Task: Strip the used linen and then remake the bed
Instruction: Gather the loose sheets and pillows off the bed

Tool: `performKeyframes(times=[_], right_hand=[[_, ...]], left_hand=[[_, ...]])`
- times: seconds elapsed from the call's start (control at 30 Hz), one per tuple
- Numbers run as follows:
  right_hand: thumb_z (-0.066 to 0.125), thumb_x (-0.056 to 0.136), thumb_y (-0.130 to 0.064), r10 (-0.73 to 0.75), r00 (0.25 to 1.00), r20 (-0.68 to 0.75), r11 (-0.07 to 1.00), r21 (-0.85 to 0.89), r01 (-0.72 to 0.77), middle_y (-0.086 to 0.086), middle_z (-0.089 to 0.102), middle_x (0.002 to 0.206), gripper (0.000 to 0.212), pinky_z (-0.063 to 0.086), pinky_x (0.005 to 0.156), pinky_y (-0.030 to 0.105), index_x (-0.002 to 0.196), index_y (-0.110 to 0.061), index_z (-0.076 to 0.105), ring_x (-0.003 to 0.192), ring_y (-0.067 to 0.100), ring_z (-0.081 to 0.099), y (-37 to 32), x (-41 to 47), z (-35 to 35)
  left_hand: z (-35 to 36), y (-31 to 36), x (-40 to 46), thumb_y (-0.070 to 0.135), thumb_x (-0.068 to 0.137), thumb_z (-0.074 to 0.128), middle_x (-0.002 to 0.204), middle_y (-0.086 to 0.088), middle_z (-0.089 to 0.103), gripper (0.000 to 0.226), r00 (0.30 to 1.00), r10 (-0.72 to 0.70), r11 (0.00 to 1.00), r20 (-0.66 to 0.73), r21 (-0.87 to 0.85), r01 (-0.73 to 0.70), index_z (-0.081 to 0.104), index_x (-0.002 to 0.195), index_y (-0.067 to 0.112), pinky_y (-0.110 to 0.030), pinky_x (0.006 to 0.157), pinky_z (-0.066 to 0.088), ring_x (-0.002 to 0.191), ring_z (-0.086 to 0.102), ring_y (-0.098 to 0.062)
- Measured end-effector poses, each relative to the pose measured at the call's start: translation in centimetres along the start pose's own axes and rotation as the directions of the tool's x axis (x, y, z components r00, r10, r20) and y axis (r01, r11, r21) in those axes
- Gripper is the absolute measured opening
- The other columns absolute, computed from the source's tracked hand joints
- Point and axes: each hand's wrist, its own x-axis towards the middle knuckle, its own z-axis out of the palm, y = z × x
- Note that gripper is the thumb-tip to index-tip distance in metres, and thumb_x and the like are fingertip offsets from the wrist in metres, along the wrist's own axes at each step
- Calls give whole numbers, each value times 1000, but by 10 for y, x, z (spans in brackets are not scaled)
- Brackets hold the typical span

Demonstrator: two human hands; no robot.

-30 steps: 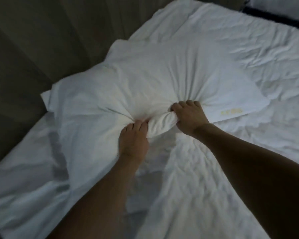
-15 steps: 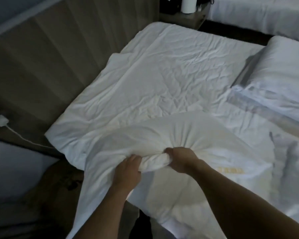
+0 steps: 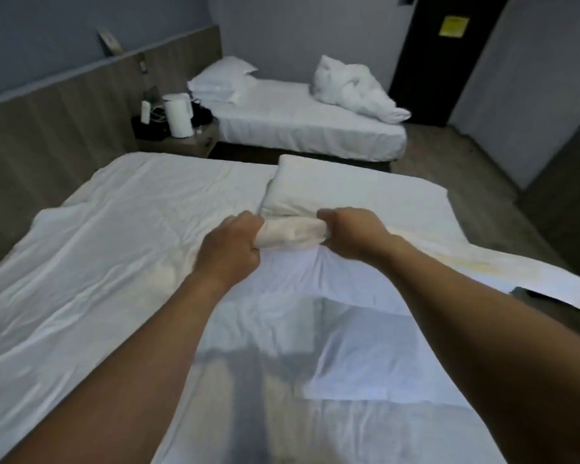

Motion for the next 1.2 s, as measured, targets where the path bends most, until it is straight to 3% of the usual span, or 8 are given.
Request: performKeyframes(times=[0.2,0.33,0.43,0.5,0.53,0.6,0.87,1.2], right_hand=[[62,81,-22,139,977,-159,986,-72,-152,2,63,80,21,31,56,28,78,-25,41,73,29,59,128,-88,-39],[60,73,-13,130,977,-169,989,-52,-140,8,58,77,16,37,55,34,79,-19,47,71,35,58,197,-146,-2],[64,81,-27,230,951,206,973,-16,-232,10,56,108,32,42,78,38,108,-16,51,100,33,55,234,-208,70],[63,87,-32,270,782,561,928,64,-366,7,48,130,47,41,94,38,129,-20,44,117,30,48,249,-253,112],[62,89,-33,275,712,646,903,81,-422,5,43,138,53,40,99,39,136,-23,39,122,29,45,257,-269,123],[59,93,-36,284,696,660,877,114,-467,3,38,146,59,38,105,40,144,-25,32,128,29,43,274,-285,125],[50,96,-31,286,920,267,893,275,-357,5,38,150,56,33,108,36,147,-19,30,132,26,42,285,-239,91],[48,95,-31,308,936,170,909,238,-343,3,41,147,55,28,108,34,146,-17,33,132,22,40,251,-160,111]], left_hand=[[36,140,51,-7,50,58,72,-9,50,31,937,331,939,-111,133,-316,50,75,9,-28,44,33,61,48,-32],[108,200,40,-3,47,59,72,-8,48,30,929,362,925,-80,155,-347,50,73,10,-30,49,29,61,45,-31],[195,227,-5,8,68,65,97,-8,56,33,915,195,952,354,156,-264,61,100,15,-38,68,45,86,56,-33],[237,244,-39,13,87,52,118,-6,56,31,716,-70,981,695,178,-78,60,116,20,-37,85,47,104,56,-29],[248,253,-51,14,91,48,123,-5,57,31,603,-151,980,783,199,-14,60,118,21,-35,89,47,107,57,-27],[254,269,-62,15,94,44,129,-4,57,34,524,-187,979,831,201,31,60,123,21,-34,92,46,111,57,-25],[220,272,-17,26,98,42,138,0,50,36,748,-237,971,620,121,207,54,132,21,-36,99,44,121,51,-21],[206,227,28,27,98,44,145,2,46,41,829,-164,985,534,39,170,49,138,21,-36,103,41,128,45,-20]])
